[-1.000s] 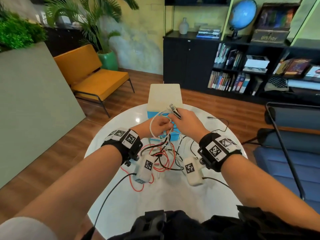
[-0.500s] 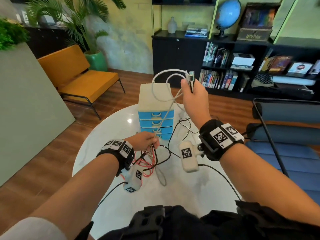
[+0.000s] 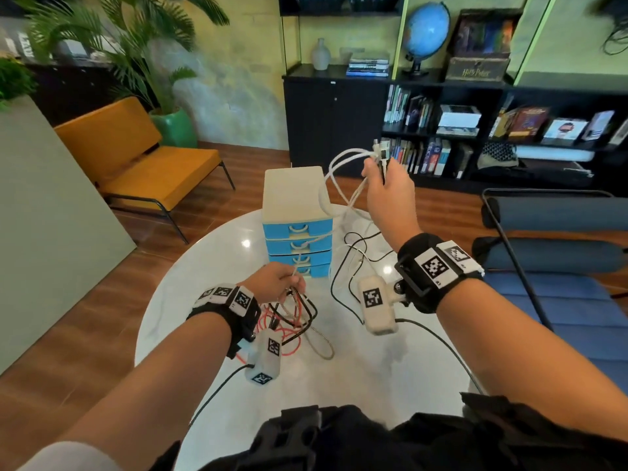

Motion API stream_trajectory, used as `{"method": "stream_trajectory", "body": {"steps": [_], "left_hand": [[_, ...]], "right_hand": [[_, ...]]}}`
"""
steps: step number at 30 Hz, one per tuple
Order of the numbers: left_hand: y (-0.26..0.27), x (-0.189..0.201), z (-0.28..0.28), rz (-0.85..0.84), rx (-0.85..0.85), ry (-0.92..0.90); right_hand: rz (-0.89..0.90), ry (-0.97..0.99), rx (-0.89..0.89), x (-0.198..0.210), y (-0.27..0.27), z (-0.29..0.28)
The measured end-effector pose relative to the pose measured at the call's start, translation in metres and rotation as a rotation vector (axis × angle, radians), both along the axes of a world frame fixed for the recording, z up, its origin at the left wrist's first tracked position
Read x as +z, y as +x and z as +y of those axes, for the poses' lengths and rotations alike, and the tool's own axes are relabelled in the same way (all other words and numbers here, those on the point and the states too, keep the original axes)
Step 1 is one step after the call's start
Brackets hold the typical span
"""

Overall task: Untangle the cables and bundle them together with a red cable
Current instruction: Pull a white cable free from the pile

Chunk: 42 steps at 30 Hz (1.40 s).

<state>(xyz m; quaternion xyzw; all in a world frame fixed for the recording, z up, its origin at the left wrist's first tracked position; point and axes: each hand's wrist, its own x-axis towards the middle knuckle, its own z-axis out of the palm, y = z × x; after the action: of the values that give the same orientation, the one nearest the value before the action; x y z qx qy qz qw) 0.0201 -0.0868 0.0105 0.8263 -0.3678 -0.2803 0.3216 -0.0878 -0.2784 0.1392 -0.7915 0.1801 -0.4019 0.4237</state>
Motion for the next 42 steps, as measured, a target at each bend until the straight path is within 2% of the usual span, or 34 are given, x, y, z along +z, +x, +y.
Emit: {"method": "stream_trajectory", "body": {"steps": [5, 9, 12, 16, 18, 21, 27, 36, 42], "left_hand": [[0.0, 0.031, -0.005, 0.041, 0.13, -0.131], [-0.002, 0.054, -0.008, -0.126, 0.084, -0.153], [-0.001, 0.056, -0.006, -0.219, 0.024, -0.111], [-0.006, 0.053, 0.0, -0.252, 0.033, -0.035], [-0.011, 0.055, -0.001, -0.262, 0.019, -0.057], [-0.021, 0.06, -0.001, -0.243, -0.021, -0.094], [-0.021, 0.043, 0.005, -0.28, -0.055, 0.038], [-0.03, 0.047, 0.009, -0.174, -0.07, -0.064], [-0.028, 0.051, 0.001, -0.235, -0.107, 0.038]], "right_hand": [[0.383, -0.175, 0.139, -0.026, 0.008, 0.012], [0.592, -0.156, 0.266, -0.047, 0.019, 0.033], [0.633, -0.092, 0.336, -0.049, 0.024, 0.047], [0.633, -0.041, 0.401, -0.042, 0.023, 0.055], [0.663, -0.005, 0.418, -0.04, 0.022, 0.06], [0.764, 0.044, 0.462, -0.033, 0.017, 0.066], [0.986, 0.076, 0.52, -0.033, 0.01, 0.062], [0.978, 0.104, 0.544, -0.035, 0.0, 0.067], [1.017, 0.129, 0.494, -0.036, -0.001, 0.062]]}}
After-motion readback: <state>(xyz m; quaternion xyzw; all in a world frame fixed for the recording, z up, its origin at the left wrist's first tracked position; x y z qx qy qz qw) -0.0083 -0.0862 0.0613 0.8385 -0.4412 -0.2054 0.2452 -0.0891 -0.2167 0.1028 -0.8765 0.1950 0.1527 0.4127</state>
